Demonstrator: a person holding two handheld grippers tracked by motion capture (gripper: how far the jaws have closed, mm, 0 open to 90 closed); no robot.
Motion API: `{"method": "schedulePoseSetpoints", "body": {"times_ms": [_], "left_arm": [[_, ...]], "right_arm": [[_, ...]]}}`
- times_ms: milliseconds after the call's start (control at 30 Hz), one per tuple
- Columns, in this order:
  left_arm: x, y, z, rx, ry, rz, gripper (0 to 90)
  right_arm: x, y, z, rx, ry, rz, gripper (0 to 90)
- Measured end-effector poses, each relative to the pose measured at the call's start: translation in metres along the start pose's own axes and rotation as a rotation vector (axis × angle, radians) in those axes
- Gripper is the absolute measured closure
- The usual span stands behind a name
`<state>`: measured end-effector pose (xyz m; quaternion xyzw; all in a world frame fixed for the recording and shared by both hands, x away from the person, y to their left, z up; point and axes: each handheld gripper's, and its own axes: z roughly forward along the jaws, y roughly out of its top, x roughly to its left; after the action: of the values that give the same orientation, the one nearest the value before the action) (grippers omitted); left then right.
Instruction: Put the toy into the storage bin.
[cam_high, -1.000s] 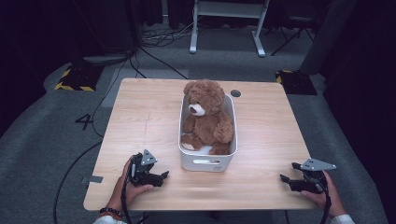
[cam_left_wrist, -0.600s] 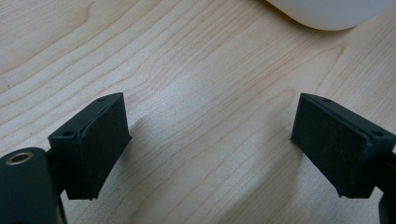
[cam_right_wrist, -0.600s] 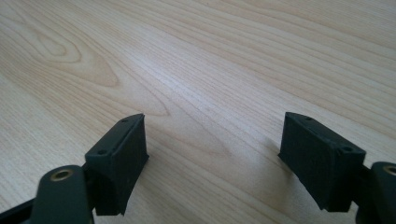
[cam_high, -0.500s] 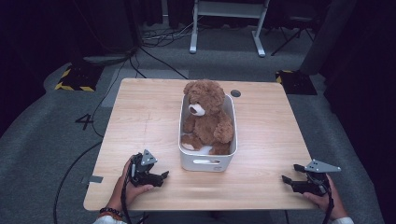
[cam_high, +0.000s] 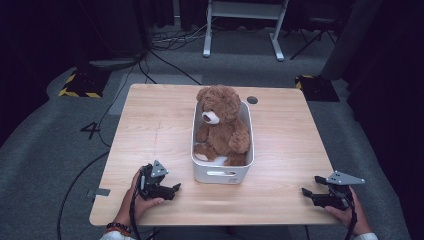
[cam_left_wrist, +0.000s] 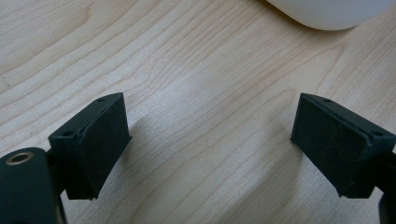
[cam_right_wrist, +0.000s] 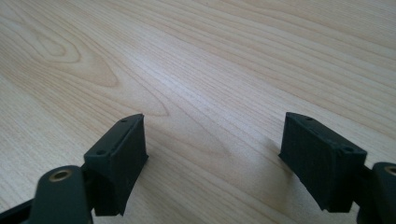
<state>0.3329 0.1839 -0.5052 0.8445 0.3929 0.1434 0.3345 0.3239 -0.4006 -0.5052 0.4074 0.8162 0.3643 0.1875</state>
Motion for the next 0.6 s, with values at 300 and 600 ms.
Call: {"method": "schedulePoseSetpoints", "body": {"times_ms": [300, 600], "left_arm": [[0.0000, 0.0000, 0.0000, 0.000, 0.000, 0.000, 11.3], [0.0007, 0.0005, -0.0001, 0.003, 0.002, 0.006, 11.2]], "right_arm": [[0.0000, 0.0000, 0.0000, 0.000, 0.000, 0.000, 22.5], [0.0000, 0.0000, 0.0000, 0.000, 0.000, 0.000, 22.5]]}}
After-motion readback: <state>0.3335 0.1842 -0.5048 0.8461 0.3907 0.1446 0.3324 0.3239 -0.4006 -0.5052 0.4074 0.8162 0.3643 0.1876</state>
